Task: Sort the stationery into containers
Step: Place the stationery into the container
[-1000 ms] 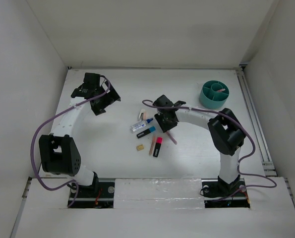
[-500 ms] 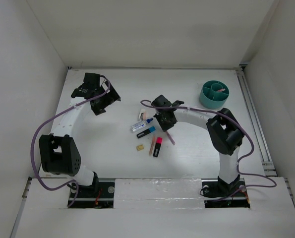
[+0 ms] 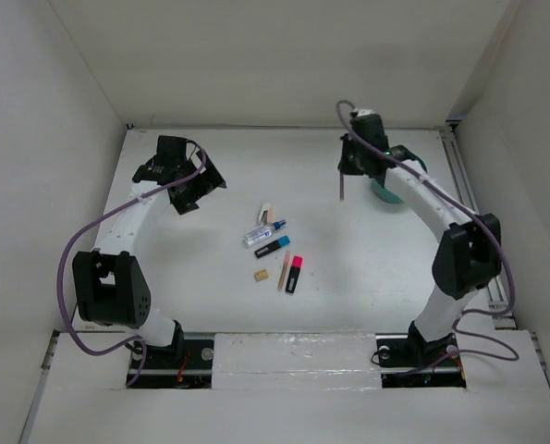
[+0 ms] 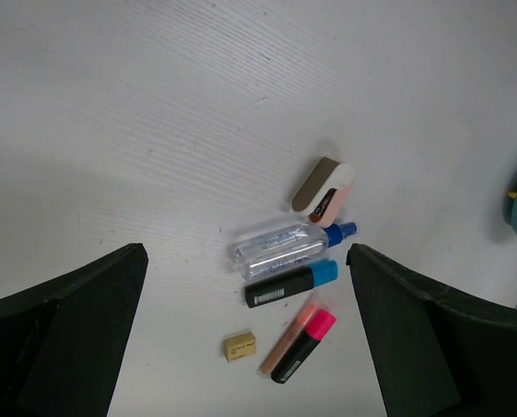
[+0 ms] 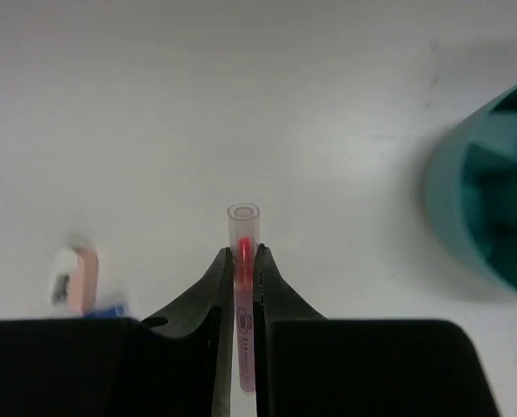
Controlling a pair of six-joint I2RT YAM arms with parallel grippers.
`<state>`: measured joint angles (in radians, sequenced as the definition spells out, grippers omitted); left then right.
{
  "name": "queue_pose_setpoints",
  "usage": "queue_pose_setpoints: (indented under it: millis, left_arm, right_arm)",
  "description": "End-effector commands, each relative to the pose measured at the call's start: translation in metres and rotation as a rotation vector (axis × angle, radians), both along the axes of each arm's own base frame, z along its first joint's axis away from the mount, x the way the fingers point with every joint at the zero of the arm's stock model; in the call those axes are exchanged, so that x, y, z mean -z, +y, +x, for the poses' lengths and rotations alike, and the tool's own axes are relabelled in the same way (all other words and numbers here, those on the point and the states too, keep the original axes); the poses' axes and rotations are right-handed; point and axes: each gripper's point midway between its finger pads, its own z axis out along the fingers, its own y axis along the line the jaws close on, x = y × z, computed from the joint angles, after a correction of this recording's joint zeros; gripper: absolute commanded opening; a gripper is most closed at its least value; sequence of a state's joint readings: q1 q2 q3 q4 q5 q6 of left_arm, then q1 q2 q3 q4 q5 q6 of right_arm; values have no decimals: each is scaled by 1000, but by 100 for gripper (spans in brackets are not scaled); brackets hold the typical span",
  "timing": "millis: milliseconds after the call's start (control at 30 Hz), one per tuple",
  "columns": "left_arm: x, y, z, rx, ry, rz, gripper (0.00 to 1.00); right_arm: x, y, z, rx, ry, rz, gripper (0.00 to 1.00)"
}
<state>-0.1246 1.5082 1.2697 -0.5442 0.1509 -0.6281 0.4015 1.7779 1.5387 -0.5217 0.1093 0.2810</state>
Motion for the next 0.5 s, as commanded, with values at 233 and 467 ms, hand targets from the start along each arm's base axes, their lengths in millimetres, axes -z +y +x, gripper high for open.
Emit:
queue_pose_setpoints:
  millis: [233,467]
  left_arm:
    - [-24,-4,-5,39,-92,-22,100]
    - [-20,-4,-9,39,-102,-23,100]
  right_arm:
    - [-176,-114,57,330,-648,232,0]
    - [-207,-156,81,419,-864,223,0]
